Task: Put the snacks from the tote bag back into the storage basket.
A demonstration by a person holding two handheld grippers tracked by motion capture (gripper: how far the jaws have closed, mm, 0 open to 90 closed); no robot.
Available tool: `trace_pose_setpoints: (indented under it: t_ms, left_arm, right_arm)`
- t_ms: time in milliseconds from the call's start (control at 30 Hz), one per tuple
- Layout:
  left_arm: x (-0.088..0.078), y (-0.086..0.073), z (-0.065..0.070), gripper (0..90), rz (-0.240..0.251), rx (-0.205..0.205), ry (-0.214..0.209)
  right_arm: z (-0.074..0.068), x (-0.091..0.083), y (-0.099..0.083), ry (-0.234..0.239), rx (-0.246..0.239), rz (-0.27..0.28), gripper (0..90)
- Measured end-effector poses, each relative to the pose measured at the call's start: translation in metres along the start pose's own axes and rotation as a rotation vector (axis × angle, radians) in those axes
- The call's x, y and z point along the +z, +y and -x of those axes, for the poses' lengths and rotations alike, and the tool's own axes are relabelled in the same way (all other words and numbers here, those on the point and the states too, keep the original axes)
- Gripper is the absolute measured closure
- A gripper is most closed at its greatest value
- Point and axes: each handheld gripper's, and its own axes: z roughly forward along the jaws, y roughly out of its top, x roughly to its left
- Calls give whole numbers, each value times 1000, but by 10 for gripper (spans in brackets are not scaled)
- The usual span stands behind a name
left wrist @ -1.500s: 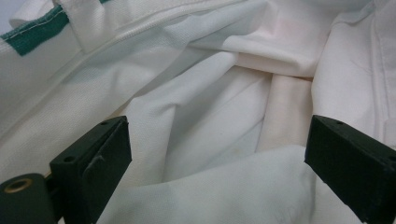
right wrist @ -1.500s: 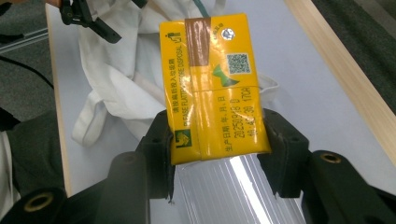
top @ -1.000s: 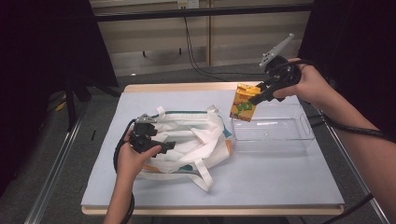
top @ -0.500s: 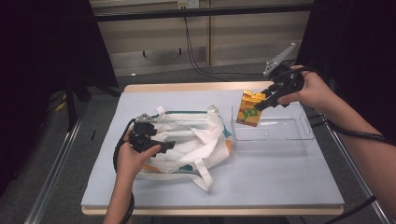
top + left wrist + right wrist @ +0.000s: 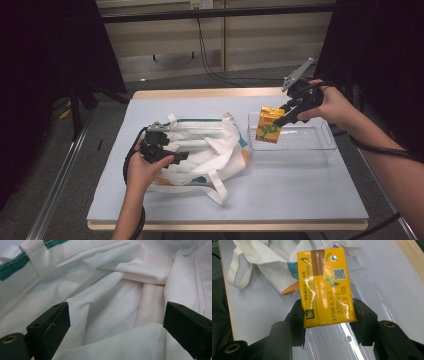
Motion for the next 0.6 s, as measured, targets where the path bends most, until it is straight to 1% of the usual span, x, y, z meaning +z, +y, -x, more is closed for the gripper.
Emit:
trace_pose_setpoints:
  t_ms: [67,100,133,167,233,300,333,367,467,500,600]
  left_arm:
    - [0,0,0,72,-4,2,2]
    - [-1,0,-1,72,-11,10,0]
    - [0,0,-1,72,-7,8,0]
    - [0,0,0,72,-1,-2,2]
    - [1,0,0,72,0,-2,1]
    - [0,0,0,72,-3,3,0]
    - [0,1,-1,72,-19,27,-2]
    - [0,1,-1,72,-11,23,-6]
    - [1,0,0,72,-11,20,-7]
    - [1,0,0,72,-15,22,-2]
    - [2,0,0,72,-16,20,-2]
  right_arm:
    - [0,3,-2,-2,-6,-6,505]
    - [-1,5,-3,2,-5,-7,506]
    - [-1,6,-4,7,-9,-11,505]
    - [-1,8,-4,5,-16,-13,505]
    - [-1,11,-6,10,-22,-14,505]
    - [-2,14,-7,10,-35,-18,505]
    - [-3,16,-8,16,-43,-18,505]
    - [-4,18,-8,19,-49,-20,505]
    - [-5,23,-8,21,-83,-29,504]
    - [-5,24,-8,16,-85,-29,505]
    - [-6,28,-8,23,-94,-31,504]
